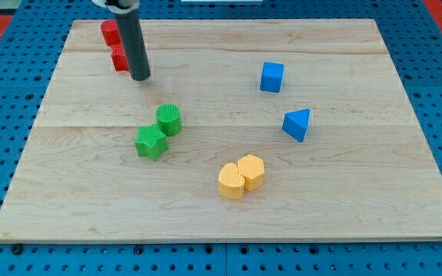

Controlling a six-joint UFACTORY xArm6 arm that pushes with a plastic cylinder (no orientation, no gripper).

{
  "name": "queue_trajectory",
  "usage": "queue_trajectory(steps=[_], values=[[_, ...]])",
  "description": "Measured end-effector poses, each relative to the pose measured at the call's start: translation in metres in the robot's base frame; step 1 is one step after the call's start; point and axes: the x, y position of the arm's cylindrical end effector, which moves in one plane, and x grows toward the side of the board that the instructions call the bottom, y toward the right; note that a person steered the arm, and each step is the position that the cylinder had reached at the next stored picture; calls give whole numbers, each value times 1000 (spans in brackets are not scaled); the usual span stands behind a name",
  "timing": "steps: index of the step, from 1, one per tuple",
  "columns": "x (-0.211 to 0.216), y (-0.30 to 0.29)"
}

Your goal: Push the green blocks to the red blocks

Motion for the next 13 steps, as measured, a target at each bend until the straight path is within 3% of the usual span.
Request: queue_trajectory(steps=[1,2,4,5,6,7,8,9,10,11,13], values=[[-50,-19],[-21,8],[85,183],[149,166],[143,65],[62,19],[40,-5],[93,53],[55,78],[19,36],[25,-37]])
